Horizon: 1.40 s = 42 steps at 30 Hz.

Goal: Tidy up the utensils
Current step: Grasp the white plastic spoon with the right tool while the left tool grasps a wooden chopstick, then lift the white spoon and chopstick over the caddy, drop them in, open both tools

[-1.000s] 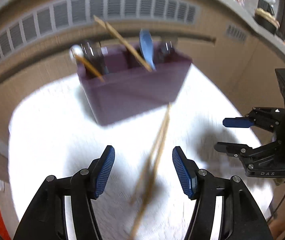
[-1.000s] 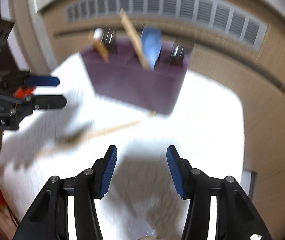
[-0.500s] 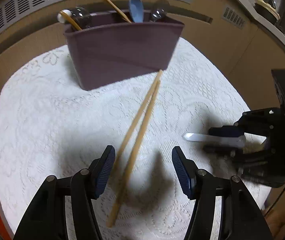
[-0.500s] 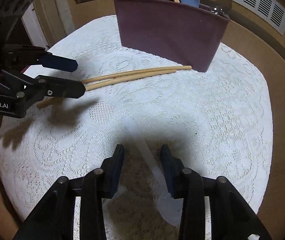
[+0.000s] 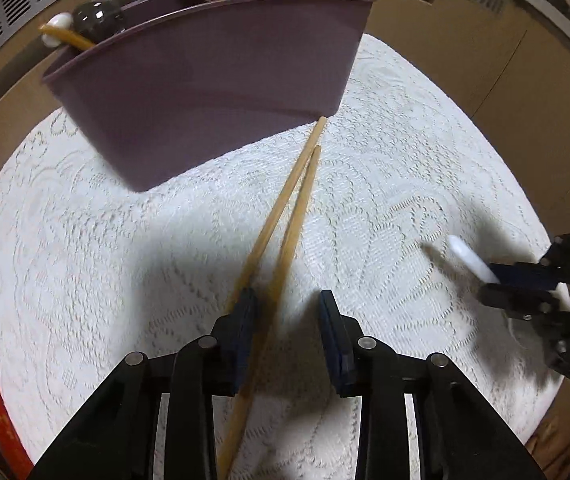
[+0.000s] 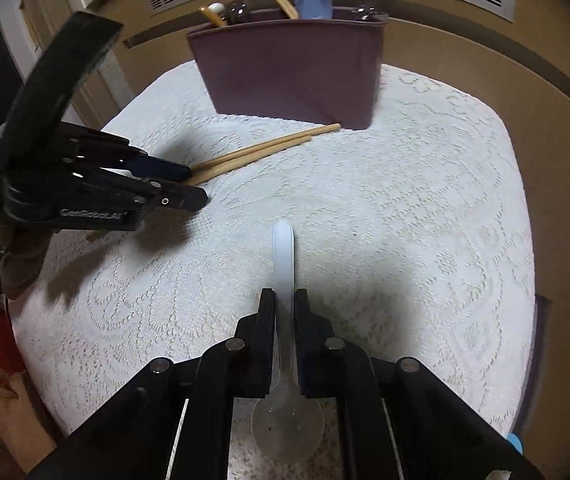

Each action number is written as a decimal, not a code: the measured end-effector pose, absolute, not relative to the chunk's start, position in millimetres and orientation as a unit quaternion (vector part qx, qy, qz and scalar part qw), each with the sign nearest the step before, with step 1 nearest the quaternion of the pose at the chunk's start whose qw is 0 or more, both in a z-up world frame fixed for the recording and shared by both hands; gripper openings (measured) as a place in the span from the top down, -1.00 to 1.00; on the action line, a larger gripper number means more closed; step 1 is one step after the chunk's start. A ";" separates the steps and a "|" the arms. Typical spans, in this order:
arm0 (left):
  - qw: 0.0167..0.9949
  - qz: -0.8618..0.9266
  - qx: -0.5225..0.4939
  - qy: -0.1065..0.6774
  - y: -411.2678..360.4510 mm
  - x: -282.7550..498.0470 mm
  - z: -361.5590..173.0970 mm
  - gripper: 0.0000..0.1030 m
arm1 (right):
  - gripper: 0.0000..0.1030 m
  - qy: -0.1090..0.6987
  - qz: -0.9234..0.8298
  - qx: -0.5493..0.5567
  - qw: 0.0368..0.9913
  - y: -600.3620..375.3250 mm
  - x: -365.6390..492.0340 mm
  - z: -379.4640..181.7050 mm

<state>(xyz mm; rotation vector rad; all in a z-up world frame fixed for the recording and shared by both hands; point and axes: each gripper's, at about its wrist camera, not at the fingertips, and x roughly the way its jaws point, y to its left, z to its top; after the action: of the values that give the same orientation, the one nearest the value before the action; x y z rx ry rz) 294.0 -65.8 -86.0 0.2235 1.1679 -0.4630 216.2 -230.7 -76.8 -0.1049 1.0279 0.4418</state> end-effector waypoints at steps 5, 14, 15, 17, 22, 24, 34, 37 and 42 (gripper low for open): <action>0.799 -0.207 0.116 0.552 -78.9 305.9 -86.7 0.38 | 0.82 0.479 0.207 -0.029 0.853 -240.5 216.9 -72.0; 0.806 -0.213 0.144 0.533 -107.7 326.3 -89.0 0.50 | 0.82 0.467 0.204 0.003 0.860 -244.7 216.7 -68.6; 0.809 -0.214 0.147 0.528 -109.1 324.2 -89.1 0.56 | 0.82 0.464 0.204 0.007 0.862 -245.1 215.7 -66.2; 0.812 -0.216 0.149 0.521 -111.1 318.1 -89.5 0.72 | 0.82 0.457 0.205 0.010 0.866 -244.6 212.9 -60.6; 0.818 -0.221 0.132 0.514 -103.6 284.1 -87.4 0.87 | 0.82 0.437 0.204 0.011 0.876 -241.3 201.4 -45.3; 0.824 -0.224 0.124 0.505 -95.9 264.4 -87.2 0.87 | 0.82 0.434 0.201 0.013 0.878 -241.1 197.2 -42.2; 0.876 -0.227 0.005 0.426 -46.3 191.6 -35.4 0.87 | 0.82 0.417 0.193 0.015 0.888 -240.5 173.8 -24.7; 0.897 -0.225 -0.014 0.381 -28.3 173.9 -0.8 0.87 | 0.82 0.401 0.197 0.009 0.894 -236.5 164.5 -11.3; 0.933 -0.218 -0.019 0.286 -15.2 163.7 69.1 0.87 | 0.82 0.353 0.196 -0.009 0.915 -228.6 152.3 29.5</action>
<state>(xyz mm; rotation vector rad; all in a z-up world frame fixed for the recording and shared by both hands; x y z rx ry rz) 163.7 -15.2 69.1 -0.0396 0.5859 -0.4471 152.3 -228.6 29.5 -0.0192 0.7267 0.4038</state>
